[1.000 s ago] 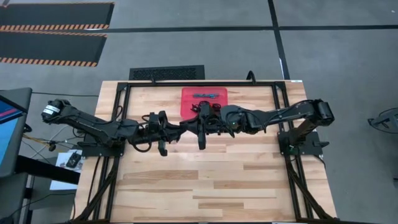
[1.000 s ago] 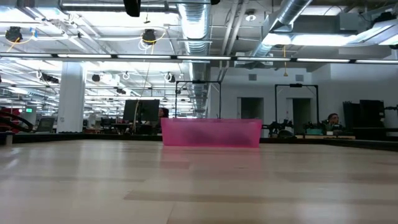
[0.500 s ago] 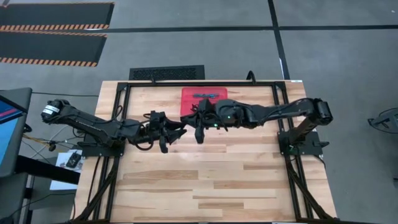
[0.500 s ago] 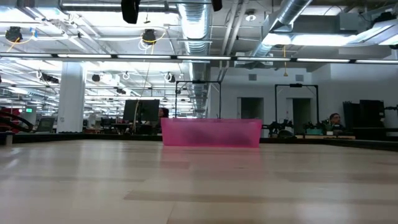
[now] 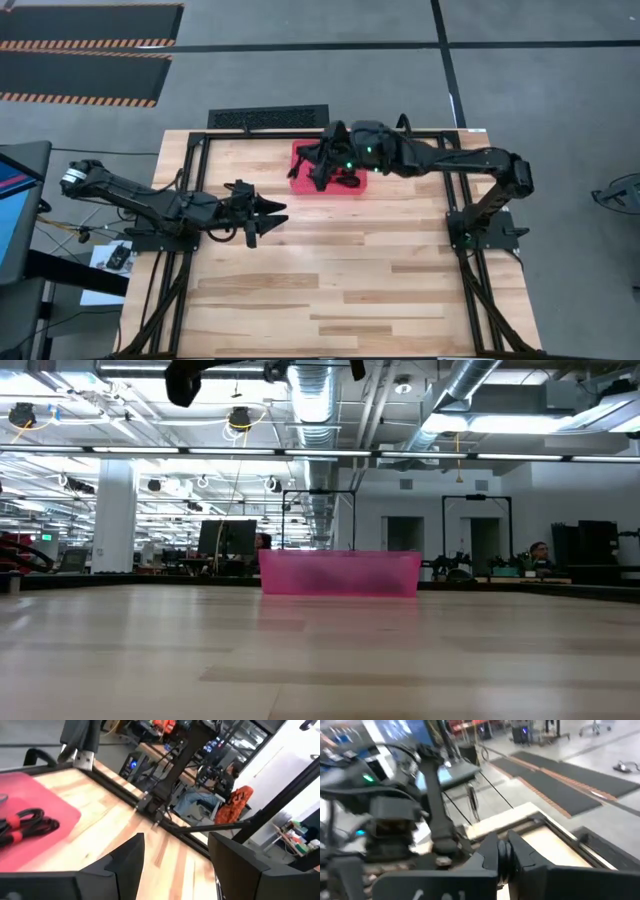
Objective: Pick and place USB-C Cables
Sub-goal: Put the black charger cable into the pink bin
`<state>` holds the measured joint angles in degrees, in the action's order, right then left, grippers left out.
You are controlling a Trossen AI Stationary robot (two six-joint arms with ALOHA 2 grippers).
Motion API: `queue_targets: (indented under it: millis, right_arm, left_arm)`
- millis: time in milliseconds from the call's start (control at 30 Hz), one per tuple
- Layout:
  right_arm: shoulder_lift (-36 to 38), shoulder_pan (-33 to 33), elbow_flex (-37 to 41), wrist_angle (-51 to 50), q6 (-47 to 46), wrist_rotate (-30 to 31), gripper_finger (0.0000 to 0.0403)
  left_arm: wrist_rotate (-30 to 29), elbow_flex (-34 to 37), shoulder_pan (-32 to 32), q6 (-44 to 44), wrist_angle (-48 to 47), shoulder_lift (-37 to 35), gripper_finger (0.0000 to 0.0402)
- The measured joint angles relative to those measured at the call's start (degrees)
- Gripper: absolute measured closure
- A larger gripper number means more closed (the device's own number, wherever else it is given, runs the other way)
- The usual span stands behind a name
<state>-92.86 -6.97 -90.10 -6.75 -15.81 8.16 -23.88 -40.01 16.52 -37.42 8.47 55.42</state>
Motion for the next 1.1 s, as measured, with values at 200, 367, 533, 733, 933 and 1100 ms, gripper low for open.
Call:
queue_targets:
  millis: [200, 367, 533, 733, 933, 1100]
  right_arm:
    - [-0.19, -7.01, -2.87, -8.7, 1.03, -3.83, 0.0387]
    - [-1.76, -12.56, -2.98, -11.18, 0.94, -8.03, 0.0388]
    - [-5.71, -16.8, -3.0, -11.26, 0.83, -10.75, 0.0388]
    - [-12.45, -20.01, -2.98, -10.99, -0.68, -15.39, 0.0388]
    - [-18.52, -21.28, -2.95, -7.5, -7.11, -16.96, 0.0388]
    - [-21.85, -21.89, -4.52, -7.93, -9.26, -17.36, 0.0388]
  left_arm:
    - [-0.54, 0.0, 1.37, -2.81, -7.09, -3.22, 0.0196]
    - [-0.78, 0.0, 1.92, -5.0, -12.2, -4.2, 0.0196]
    - [-0.67, 0.0, 1.92, -5.89, -13.52, -4.22, 0.0196]
    - [-0.52, 0.0, 1.92, -5.96, -15.6, -4.22, 0.0196]
    - [-0.41, 0.0, 1.92, -6.64, -18.11, -4.2, 0.0196]
    - [-0.42, 0.0, 1.92, -6.59, -18.86, -4.21, 0.0196]
